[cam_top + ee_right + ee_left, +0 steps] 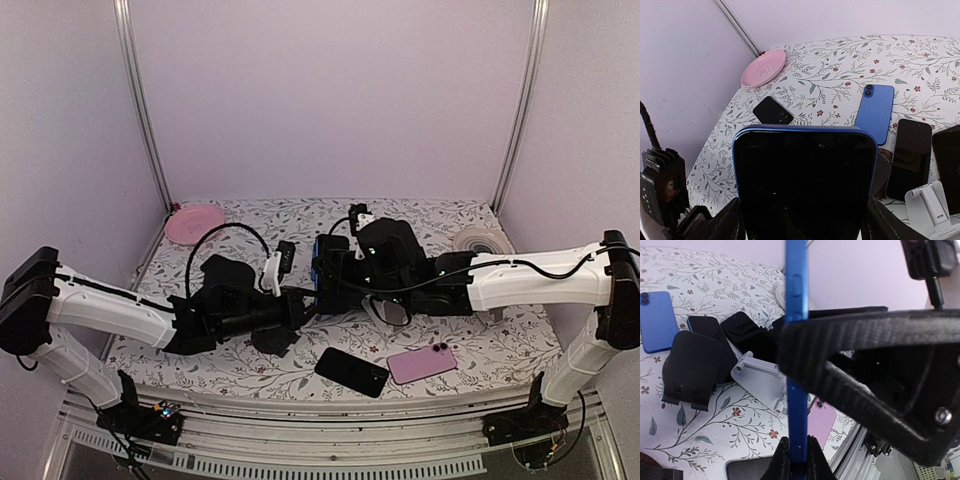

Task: Place the phone on the phone stand
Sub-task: Pass from the right arm to the left, then pass from the left arm to the right

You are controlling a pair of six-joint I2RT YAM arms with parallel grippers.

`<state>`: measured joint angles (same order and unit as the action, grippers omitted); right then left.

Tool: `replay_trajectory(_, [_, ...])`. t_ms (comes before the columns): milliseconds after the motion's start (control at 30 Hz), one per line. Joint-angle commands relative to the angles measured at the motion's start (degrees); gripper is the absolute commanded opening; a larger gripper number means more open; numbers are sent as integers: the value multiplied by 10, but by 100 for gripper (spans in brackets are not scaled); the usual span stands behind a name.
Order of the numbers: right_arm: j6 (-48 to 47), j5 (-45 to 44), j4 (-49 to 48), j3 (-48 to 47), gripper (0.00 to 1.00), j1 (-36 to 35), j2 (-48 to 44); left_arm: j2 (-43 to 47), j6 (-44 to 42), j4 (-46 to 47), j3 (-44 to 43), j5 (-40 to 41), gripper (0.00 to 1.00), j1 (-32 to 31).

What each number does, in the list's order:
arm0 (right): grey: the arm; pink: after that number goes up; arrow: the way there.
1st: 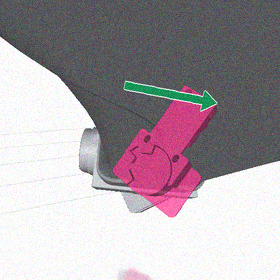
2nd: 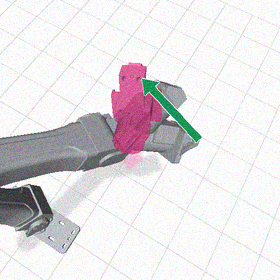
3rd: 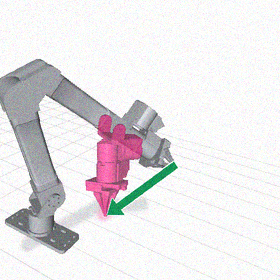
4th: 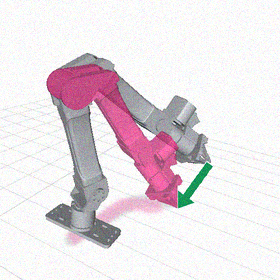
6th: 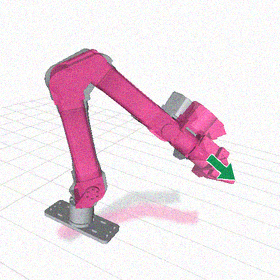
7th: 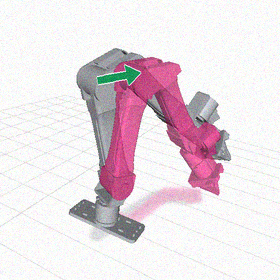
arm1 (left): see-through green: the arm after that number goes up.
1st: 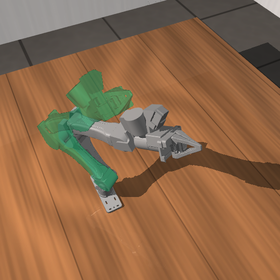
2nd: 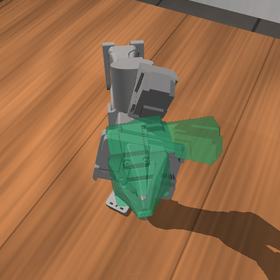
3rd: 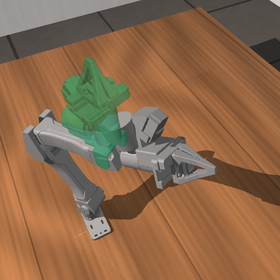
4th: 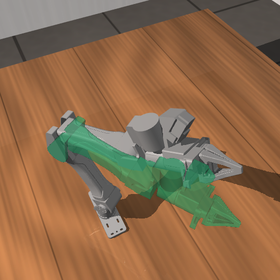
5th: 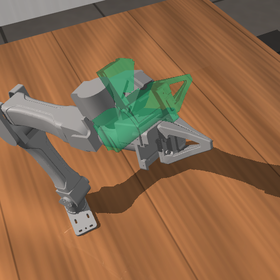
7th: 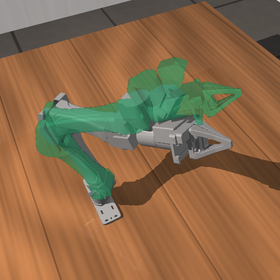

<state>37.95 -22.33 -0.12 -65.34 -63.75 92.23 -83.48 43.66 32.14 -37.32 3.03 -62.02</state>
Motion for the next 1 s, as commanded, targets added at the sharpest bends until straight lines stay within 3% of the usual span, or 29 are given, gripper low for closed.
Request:
replay_trajectory(0, [4, -1, -31, -20, 60, -5, -3, -2, -13, 28, -12, -20, 0, -7])
replay_trajectory(133, [3, 4, -27, -12, 71, -5, -16, 2, -25, 23, -10, -16, 0, -7])
replay_trajectory(300, [0, 5, -23, 7, 100, -5, -51, 18, -63, 6, -7, -3, 0, -13])
replay_trajectory(600, [-13, -6, 19, 20, 99, -3, -95, 33, -130, -18, -19, 10, 0, -34])
replay_trajectory(967, [-22, -5, -15, 117, 98, 4, -202, 51, -197, -37, -35, 20, 0, -54])
